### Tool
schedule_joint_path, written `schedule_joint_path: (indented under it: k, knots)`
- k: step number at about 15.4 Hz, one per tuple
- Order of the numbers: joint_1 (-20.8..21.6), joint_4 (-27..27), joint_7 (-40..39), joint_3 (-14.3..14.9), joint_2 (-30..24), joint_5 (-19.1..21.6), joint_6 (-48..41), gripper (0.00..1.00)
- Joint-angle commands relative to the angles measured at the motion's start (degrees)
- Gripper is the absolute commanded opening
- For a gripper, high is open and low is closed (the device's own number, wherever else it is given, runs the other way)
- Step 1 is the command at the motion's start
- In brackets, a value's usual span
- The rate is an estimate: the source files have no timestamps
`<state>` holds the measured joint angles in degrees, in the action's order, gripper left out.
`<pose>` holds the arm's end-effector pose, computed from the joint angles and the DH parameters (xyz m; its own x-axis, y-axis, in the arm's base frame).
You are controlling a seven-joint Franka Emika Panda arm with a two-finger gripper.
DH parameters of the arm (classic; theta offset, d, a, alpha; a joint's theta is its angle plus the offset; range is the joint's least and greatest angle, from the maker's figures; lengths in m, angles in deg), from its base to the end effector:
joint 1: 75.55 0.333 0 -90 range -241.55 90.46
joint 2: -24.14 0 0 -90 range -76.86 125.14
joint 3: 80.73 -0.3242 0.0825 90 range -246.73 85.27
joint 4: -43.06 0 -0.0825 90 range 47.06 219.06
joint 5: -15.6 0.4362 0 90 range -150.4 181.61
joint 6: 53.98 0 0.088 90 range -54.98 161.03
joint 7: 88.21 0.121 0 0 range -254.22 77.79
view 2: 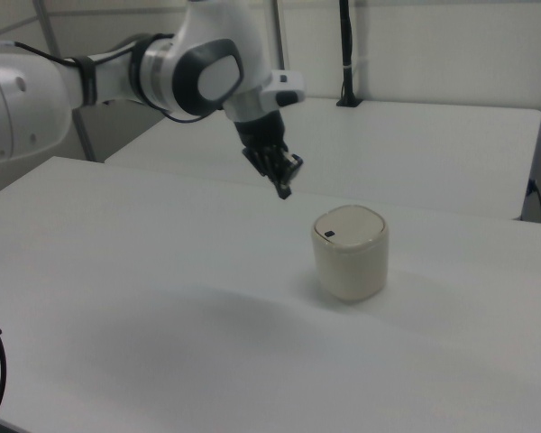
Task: Open the trash bin
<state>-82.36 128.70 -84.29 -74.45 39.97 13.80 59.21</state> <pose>0.7048 -0.1576 0.5171 0.9414 -0.2659 0.2077 -0.2810 -0.9586 0.0465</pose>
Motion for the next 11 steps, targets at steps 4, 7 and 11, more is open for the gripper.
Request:
schedule_joint_path:
  k: [4,7,11]
  knots:
    - [-3.82,-1.09,3.02,-0.13,5.79,-0.14,8.44,0.00]
    - [-4.70,-1.01,3.11,-0.13,7.63,0.04,11.43,0.00]
    - [-4.97,-1.01,3.90,-0.13,9.04,0.04,12.76,0.00]
